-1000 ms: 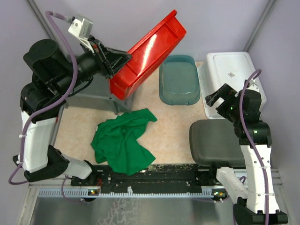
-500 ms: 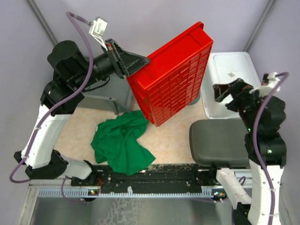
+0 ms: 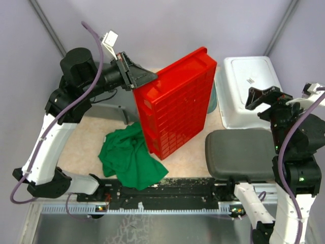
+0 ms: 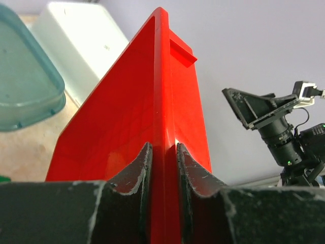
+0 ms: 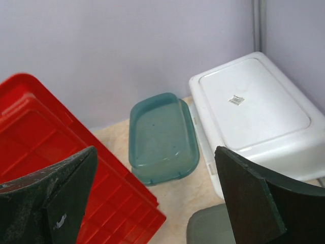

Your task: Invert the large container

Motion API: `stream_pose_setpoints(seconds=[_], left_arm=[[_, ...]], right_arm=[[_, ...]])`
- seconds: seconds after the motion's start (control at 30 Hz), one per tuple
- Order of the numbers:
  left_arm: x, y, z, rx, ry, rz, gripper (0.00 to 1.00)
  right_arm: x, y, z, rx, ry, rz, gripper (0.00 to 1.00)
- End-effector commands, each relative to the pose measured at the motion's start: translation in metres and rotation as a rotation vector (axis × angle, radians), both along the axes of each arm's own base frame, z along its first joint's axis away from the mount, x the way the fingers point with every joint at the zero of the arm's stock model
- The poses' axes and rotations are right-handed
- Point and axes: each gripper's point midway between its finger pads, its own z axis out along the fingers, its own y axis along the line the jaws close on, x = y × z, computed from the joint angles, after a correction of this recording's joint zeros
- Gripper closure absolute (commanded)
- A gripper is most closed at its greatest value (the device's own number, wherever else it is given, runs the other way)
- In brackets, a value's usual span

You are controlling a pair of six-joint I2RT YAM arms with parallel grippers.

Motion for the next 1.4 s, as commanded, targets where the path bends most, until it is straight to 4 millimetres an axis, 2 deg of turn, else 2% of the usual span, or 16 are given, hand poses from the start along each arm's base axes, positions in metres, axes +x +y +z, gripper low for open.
stream_pose_setpoints(seconds=[0.0, 0.07, 0.17, 0.3, 0.37, 0.63, 0.8, 0.97, 1.13, 1.37], left_arm=[[-0.033, 0.004, 0.033, -0.110, -0.024, -0.131, 1.00], [-0.031, 0.006, 0.030, -0.100, 0.006, -0.146, 1.00], [-0.029, 0.002, 0.021, -0.098, 0.055, -0.197, 1.00], [-0.021, -0.010, -0.002, -0.109, 0.167, -0.286, 1.00], [-0.019, -0.009, -0.008, -0.113, 0.201, -0.312, 1.00], [0.015, 0.012, -0.049, -0.088, 0.327, -0.319, 1.00], [0.038, 0.014, -0.091, -0.094, 0.431, -0.364, 1.00], [0.062, 0.017, -0.130, -0.046, 0.482, -0.331, 1.00], [0.090, 0.023, -0.161, 0.059, 0.472, -0.277, 1.00], [0.125, 0.024, -0.200, 0.146, 0.425, -0.294, 1.00]], right_arm=[[-0.005, -0.013, 0.021, -0.083, -0.050, -0.059, 0.02], [-0.003, -0.007, 0.022, -0.085, -0.051, -0.029, 0.02], [0.005, 0.016, 0.019, -0.064, -0.028, 0.099, 0.02], [0.018, 0.044, 0.004, -0.001, 0.057, 0.240, 0.02], [0.021, 0.051, -0.003, 0.016, 0.084, 0.277, 0.01], [0.016, 0.042, -0.014, 0.006, 0.095, 0.229, 0.01], [0.017, 0.038, -0.030, 0.000, 0.134, 0.207, 0.02], [0.017, 0.037, -0.043, 0.001, 0.161, 0.202, 0.01], [0.021, 0.047, -0.063, 0.041, 0.204, 0.252, 0.02], [0.025, 0.056, -0.107, 0.065, 0.301, 0.291, 0.02]])
